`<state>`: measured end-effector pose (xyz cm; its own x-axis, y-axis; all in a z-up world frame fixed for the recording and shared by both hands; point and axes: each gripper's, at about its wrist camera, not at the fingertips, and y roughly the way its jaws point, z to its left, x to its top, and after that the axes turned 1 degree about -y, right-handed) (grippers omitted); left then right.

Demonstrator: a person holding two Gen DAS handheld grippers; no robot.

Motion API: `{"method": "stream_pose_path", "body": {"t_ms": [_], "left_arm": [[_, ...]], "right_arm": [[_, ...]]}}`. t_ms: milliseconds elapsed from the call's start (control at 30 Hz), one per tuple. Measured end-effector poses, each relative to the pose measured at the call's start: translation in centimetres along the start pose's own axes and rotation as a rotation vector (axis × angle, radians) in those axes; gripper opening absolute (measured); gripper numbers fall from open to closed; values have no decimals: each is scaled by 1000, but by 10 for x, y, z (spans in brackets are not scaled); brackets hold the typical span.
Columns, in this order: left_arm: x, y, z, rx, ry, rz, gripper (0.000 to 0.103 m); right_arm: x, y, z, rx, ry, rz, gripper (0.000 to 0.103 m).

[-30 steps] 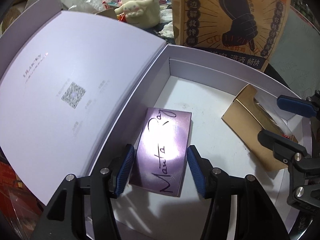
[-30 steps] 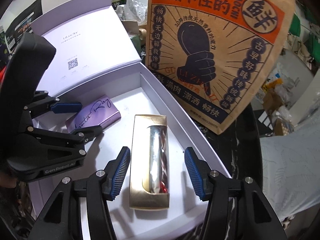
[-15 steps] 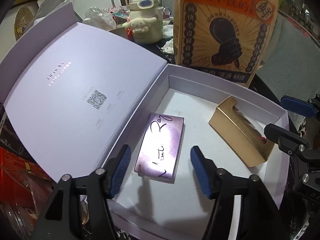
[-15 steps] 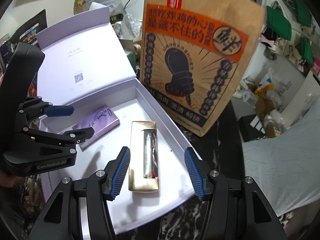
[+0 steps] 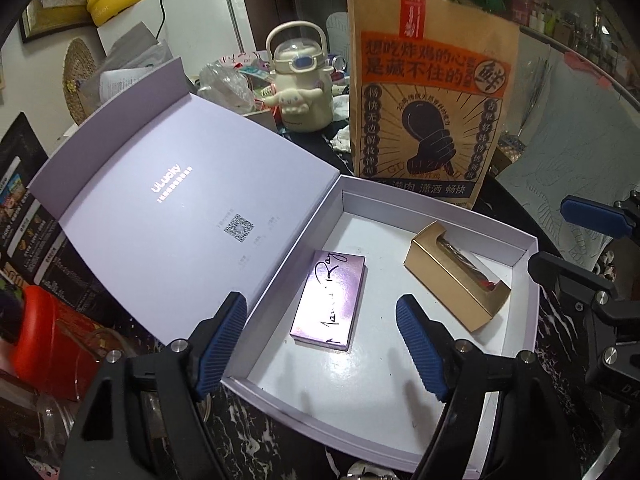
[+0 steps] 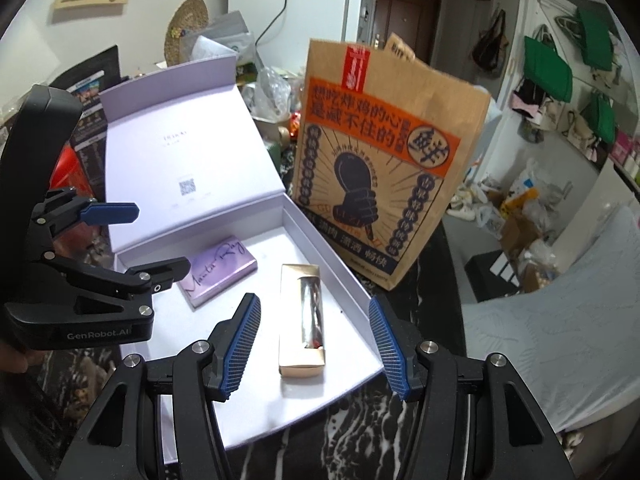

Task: Organize rigid objects
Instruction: 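Withdraw both tools from the gift box back toward the table items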

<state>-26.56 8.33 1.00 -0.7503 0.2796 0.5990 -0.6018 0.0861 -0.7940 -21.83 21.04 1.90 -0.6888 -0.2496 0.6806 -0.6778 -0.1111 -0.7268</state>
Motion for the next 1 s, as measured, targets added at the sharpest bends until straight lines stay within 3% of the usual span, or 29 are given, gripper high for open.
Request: {"method": "stream_pose_path", "body": {"t_ms": [133,200,233,800,833,900,1000], "left_arm": [[-10,-24,3,-5,-9,-21,77],[-11,-33,4,-7,-10,-35,77],[-12,-39,5,-5,-10,-46,77],[-31,-95,11,6,-28,-144,78],[-33,-99,11,4,-30,-150,79],[-38,-107,10,1,-31,-159,103],[-45,-121,9,8,-26,-191,103]], "right_arm": [[0,-15,2,-7,1,-23,58],[0,-25,2,-4,7,-44,72],[-1,-29,3,1,11,-57,73],[-10,-98,20,-7,-8,-172,80],[-11,-102,21,-6,-10,-180,81],[-14,-110,23,-7,-12,-196,82],[-19,-122,27,-10,-13,-214,82]]}}
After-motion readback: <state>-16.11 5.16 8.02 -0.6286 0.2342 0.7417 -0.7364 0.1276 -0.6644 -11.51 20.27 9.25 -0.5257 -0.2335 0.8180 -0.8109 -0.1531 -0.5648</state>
